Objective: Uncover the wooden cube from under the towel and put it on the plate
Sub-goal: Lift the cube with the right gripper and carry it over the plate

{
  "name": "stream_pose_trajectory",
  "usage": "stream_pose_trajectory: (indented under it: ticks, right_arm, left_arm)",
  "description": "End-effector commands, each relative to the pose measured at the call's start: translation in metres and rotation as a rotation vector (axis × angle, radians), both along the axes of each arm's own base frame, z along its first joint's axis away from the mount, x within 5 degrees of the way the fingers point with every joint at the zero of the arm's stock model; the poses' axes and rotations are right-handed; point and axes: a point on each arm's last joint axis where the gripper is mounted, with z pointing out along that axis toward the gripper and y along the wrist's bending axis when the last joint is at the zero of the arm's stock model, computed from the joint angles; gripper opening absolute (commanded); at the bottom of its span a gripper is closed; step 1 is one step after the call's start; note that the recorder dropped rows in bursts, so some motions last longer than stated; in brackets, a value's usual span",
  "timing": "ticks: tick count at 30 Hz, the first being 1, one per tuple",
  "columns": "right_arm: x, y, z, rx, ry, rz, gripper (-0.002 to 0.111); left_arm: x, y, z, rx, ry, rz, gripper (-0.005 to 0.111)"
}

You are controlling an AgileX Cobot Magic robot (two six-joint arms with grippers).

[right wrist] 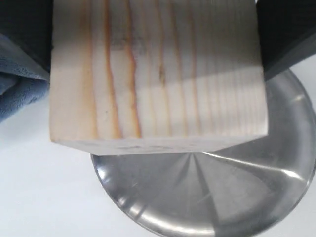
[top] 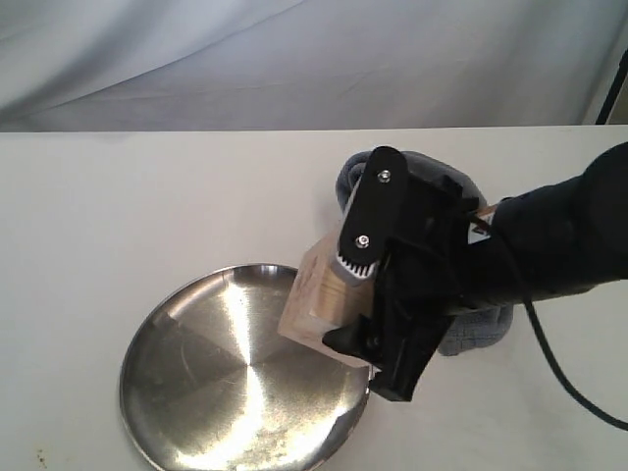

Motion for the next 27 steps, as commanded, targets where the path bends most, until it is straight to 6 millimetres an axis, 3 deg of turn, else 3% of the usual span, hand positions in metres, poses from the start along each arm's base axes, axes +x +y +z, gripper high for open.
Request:
stream_pose_trajectory:
  ticks: [1,10,19,27]
  right_arm:
    - [0.011,0.011,-0.018,0.012,0.017,-0.045,0.0]
    - [0.032,0.024,-0.057,-0.021,0.047,-0.105,0.0]
    - [0.045,0.084,-0.048,0.046,0.078,-0.024,0.0]
    - [0.059,0.107,-0.075,-0.005,0.16,0.015,0.0]
  left_arm:
    - [0.0,0.0,0.0,-0.009,-0.007,-0.003,0.0]
    - [0.0,0.0,0.0,-0.009,-0.007,-0.003,0.0]
    - [0.0,0.0,0.0,-0.009,-0.007,-0.003,0.0]
    - [0.0,0.0,0.0,-0.009,-0.007,-0.003,0.0]
